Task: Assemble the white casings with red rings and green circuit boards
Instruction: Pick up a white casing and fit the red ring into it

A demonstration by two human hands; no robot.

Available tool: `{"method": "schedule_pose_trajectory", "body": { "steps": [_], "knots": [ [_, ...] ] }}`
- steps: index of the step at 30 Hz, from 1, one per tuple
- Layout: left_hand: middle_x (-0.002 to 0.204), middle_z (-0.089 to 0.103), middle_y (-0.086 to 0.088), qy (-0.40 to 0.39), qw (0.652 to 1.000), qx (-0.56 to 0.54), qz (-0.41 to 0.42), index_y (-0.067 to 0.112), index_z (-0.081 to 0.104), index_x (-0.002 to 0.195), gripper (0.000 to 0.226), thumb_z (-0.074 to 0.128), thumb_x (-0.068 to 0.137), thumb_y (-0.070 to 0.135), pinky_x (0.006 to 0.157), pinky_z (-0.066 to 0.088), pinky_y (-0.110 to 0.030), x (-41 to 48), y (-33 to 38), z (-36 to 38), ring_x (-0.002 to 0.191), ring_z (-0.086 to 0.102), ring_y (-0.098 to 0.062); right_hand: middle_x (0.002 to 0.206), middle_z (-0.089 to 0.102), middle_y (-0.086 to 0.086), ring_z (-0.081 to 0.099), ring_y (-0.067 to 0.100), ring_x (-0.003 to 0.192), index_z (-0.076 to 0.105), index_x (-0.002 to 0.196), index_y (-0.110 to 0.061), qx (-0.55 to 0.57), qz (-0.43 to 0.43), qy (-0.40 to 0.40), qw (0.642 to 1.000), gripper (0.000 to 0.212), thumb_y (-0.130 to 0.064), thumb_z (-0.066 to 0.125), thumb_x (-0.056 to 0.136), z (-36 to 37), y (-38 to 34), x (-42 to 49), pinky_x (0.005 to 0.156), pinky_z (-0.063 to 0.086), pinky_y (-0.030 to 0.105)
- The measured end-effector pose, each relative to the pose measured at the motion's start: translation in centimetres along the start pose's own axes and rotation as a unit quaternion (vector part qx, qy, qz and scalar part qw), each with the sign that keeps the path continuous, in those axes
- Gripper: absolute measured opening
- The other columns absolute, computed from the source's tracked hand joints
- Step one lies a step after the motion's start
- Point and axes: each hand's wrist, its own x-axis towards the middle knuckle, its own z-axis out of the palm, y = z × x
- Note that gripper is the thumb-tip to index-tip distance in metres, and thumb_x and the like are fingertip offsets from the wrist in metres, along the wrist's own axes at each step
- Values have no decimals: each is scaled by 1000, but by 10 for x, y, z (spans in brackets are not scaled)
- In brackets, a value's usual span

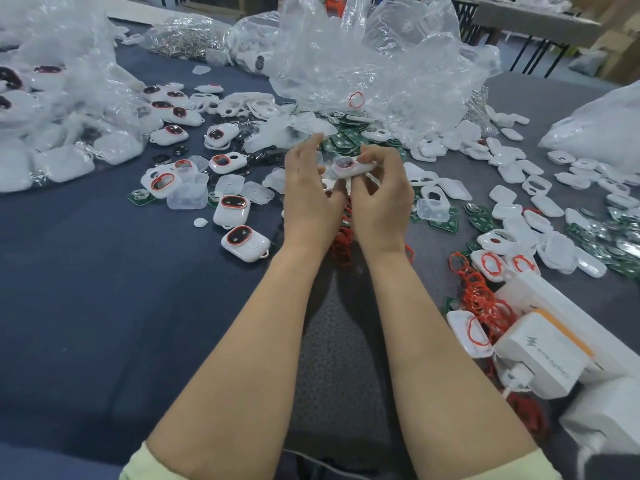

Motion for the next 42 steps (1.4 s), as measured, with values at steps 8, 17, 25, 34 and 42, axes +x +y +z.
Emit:
{"method": "schedule_pose_trajectory", "body": {
  "steps": [8,17,25,34,42],
  "knots": [
    [91,67,0,81,996,-22,19,5,63,103,21,54,85,-3,78,48,-20,0,4,-2,82,63,-14,116,62,7,60,18,109,49,95,-8,45,4,-28,999,21,11,45,85,2,4,-1,92,50,33],
    [97,66,-7,51,998,-34,33,7,60,99,9,59,90,6,76,50,-20,0,3,1,87,66,-17,81,59,5,56,16,76,58,87,-5,-32,-9,-11,999,4,-7,59,90,1,6,-1,67,46,30],
    [84,65,-4,10,977,-171,-123,10,62,93,4,58,94,10,62,54,-25,8,-3,-5,72,63,-8,78,65,-1,62,8,72,58,91,-11,58,123,-133,982,6,-13,63,89,-4,6,7,72,51,27],
    [66,64,3,-115,876,-398,-248,12,62,86,5,62,91,13,62,51,-19,7,7,-10,65,61,-10,85,68,4,63,16,78,63,94,-15,278,204,-119,931,16,-3,53,95,-10,9,14,73,52,26],
    [81,62,-1,-136,852,-434,-259,11,66,91,11,58,94,18,69,47,-22,8,4,-12,71,57,-10,96,67,5,63,18,88,62,99,-15,304,203,-168,916,15,-3,54,94,-14,10,16,84,51,36]
  ]
}}
